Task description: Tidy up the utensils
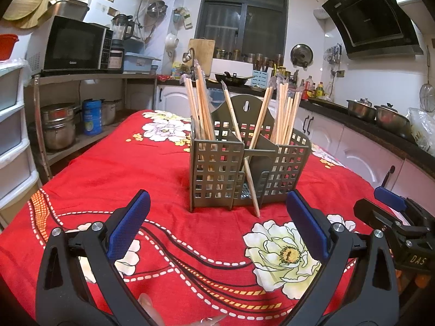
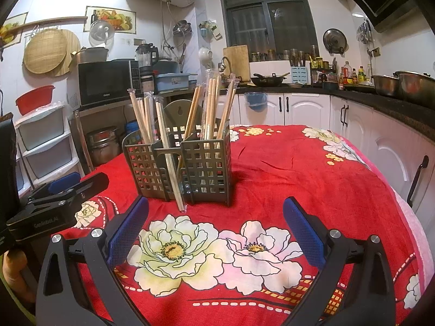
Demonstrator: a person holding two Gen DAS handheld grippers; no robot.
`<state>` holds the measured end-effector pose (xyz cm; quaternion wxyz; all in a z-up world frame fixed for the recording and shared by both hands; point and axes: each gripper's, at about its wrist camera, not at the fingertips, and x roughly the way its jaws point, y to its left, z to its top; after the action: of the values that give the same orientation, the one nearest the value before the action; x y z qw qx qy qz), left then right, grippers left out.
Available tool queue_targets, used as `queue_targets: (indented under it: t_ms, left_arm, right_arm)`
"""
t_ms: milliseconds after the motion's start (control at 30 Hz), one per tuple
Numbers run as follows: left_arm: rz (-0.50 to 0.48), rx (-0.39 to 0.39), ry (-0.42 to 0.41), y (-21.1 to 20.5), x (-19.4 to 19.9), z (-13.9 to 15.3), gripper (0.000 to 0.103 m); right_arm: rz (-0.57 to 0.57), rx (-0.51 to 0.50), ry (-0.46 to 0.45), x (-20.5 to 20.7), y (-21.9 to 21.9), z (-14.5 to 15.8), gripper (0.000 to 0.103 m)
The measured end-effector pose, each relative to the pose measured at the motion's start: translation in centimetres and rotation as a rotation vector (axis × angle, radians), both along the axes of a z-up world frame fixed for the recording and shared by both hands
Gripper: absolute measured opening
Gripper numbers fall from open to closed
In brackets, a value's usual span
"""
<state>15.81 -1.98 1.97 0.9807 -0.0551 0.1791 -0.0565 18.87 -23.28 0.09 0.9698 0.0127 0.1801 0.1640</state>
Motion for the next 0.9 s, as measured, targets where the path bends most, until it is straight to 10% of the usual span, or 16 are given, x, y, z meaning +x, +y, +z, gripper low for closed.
queue_targets:
  t_ms: [900]
  left_arm:
    - [0.008, -0.002, 0.006, 0.32, -0.23, 0.16, 0.092]
  right_arm:
    - [0.000, -0.002, -0.001, -0.01, 0.03, 0.05, 0.096]
